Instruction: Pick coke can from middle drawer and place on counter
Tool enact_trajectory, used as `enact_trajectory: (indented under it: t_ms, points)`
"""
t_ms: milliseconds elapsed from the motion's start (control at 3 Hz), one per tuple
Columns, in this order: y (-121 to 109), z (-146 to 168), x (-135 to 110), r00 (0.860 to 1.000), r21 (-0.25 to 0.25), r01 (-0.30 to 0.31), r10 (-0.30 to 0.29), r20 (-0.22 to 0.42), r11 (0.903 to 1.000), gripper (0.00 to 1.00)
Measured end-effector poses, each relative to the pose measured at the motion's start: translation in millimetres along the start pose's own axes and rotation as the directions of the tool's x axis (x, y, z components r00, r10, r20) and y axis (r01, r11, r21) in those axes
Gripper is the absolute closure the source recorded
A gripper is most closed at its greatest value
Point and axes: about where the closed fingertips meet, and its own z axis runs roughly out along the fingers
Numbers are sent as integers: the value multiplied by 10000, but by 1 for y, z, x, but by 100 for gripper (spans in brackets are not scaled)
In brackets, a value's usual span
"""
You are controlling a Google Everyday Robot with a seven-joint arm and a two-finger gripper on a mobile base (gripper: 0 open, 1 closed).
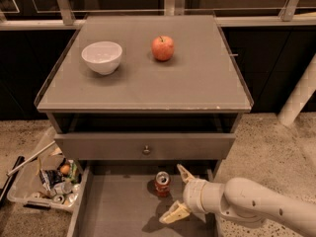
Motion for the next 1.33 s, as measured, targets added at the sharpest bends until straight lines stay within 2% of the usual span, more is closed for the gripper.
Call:
enact_trajectory:
  t_ms: [333,1000,1333]
  points:
    - [1,23,7,9990,-287,-59,71,433,9996,0]
    - [-25,48,37,9987,-493,-11,36,503,9988,0]
    - [-30,57,44,9978,-600,-30,69,664,9982,0]
